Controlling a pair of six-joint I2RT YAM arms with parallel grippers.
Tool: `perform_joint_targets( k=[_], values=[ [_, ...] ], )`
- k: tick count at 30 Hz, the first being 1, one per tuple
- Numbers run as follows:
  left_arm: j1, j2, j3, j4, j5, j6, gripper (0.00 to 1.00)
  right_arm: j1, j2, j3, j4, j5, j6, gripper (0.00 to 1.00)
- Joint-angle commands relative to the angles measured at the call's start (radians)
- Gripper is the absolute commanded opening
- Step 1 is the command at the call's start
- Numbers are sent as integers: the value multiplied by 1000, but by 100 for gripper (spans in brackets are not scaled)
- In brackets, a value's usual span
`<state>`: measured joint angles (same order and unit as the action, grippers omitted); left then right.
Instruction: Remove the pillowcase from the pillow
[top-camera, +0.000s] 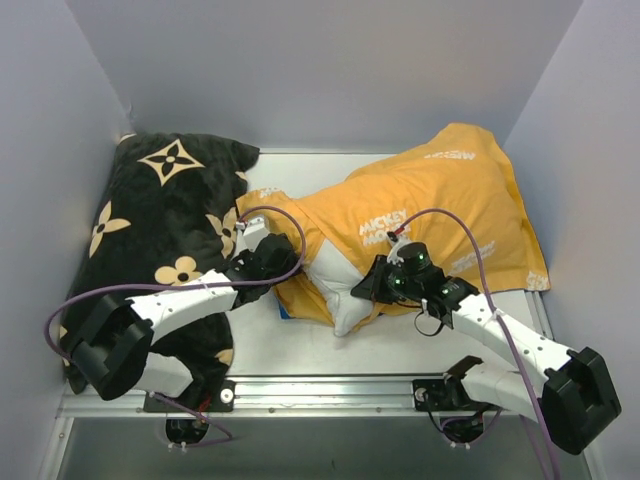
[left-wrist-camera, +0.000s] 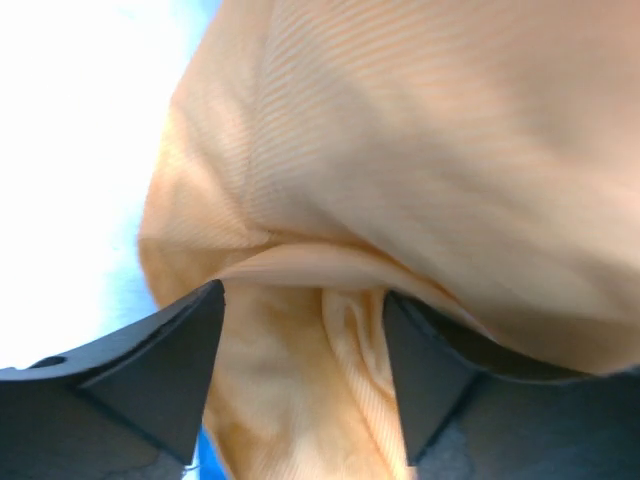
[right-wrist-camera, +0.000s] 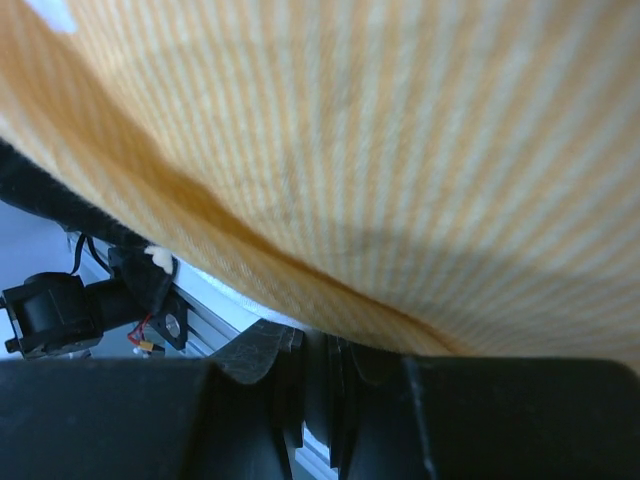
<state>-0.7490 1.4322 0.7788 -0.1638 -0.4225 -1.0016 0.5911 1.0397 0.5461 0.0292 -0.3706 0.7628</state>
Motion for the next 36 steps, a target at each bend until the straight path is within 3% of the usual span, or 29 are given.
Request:
perform_joint_targets(
  k=[1,9,14,20,23,24,26,33,36],
  values=[
    [-50,-119,28,-49,-99,101,77,7,43,34,-72,28,-8,0],
    [-139,-282,40,-192,-171,138,80,13,79,164,-164,93,-69,0],
    [-138,-181,187,-195,-164,274,88,15,86,209,-201,120,-91,0],
    [-109,-17,313,-184,-122,353,88,21,95,224,-218,137,-95,0],
    [-76,33,333,-224,-143,334,72,19,83,221,-229,147,-95,0],
    [-58,37,333,-242,-156,322,60,19,65,219,-232,159,-95,0],
    [-20,19,314,-261,-192,299,47,18,33,213,-258,186,-103,0],
    [109,-49,240,-261,-206,253,29,-20,-123,160,-360,300,-102,0],
    [152,-20,229,-247,-205,227,13,-82,-219,129,-412,283,-97,0]
  ],
)
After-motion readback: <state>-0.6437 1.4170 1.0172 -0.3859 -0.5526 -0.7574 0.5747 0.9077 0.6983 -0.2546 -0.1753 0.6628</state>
